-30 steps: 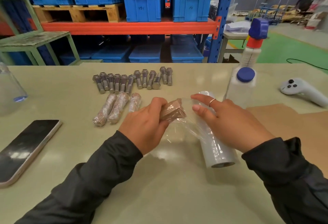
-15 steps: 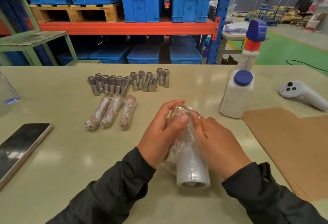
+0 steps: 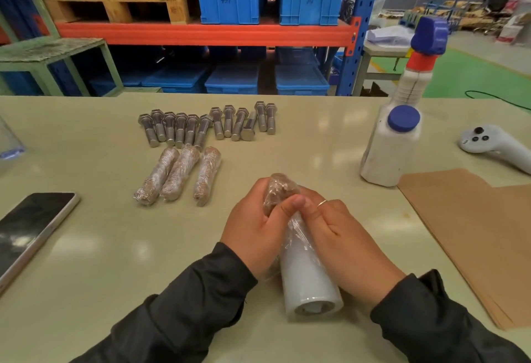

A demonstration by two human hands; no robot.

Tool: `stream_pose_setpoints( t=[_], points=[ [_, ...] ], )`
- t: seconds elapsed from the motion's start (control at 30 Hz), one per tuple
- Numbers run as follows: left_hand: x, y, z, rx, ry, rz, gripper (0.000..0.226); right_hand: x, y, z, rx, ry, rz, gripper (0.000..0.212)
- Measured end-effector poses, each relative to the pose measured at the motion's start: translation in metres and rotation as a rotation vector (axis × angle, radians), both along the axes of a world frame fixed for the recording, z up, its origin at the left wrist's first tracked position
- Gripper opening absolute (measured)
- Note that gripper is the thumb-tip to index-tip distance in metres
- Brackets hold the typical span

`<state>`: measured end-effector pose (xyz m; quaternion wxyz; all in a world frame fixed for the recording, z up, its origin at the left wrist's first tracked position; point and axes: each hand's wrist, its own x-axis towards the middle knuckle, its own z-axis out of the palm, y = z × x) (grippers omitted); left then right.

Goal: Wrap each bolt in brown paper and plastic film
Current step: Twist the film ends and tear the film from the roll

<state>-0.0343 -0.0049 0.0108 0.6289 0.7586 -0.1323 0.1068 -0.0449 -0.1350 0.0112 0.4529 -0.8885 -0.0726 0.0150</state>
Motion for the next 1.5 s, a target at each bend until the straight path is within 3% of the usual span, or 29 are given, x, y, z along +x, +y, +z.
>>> stream_pose_setpoints(
  t=[0.1,0.23,0.47,0.57,0.63,0.73,0.8,0.9,1.1,1.23,1.5],
  points=[
    [0.002,0.006,0.004,0.011,-0.02,0.055,0.023,-0.002,0.002,0.003,0.189,0.122,0.016,0.058],
    [0.004,0.01,0.011,-0.112,0.057,0.039,0.023,-0.005,0.003,0.009,0.415,0.264,0.027,0.076],
    [0.007,0.013,0.015,-0.409,0.211,-0.048,0.031,-0.012,0.009,0.012,0.614,0.249,0.061,0.046],
    [0.01,0.015,0.011,-0.492,0.314,-0.013,0.034,-0.009,0.008,0.008,0.407,0.095,0.014,0.034],
    [0.012,0.016,0.008,-0.552,0.415,-0.018,0.043,-0.008,0.005,0.009,0.145,-0.102,-0.027,0.031],
    [0.011,0.014,0.01,-0.675,0.539,-0.176,0.036,-0.008,0.002,0.01,-0.273,-0.358,-0.057,0.04],
    [0.01,0.01,0.011,-0.736,0.546,-0.321,0.037,-0.01,0.004,0.011,-0.404,-0.411,-0.064,0.046],
    [0.009,0.007,0.012,-0.748,0.504,-0.351,0.039,-0.012,0.008,0.011,-0.457,-0.447,-0.083,0.044],
    [0.009,0.008,0.011,-0.607,0.419,-0.158,0.044,-0.02,0.015,0.011,-0.532,-0.494,-0.181,0.036],
    [0.011,0.011,0.006,-0.49,0.457,-0.071,0.054,-0.02,0.02,0.008,-0.54,-0.525,-0.224,0.035],
    [0.005,0.0,0.002,-0.689,0.507,-0.182,0.067,-0.02,0.023,0.001,-0.566,-0.563,-0.311,0.036]
  ],
)
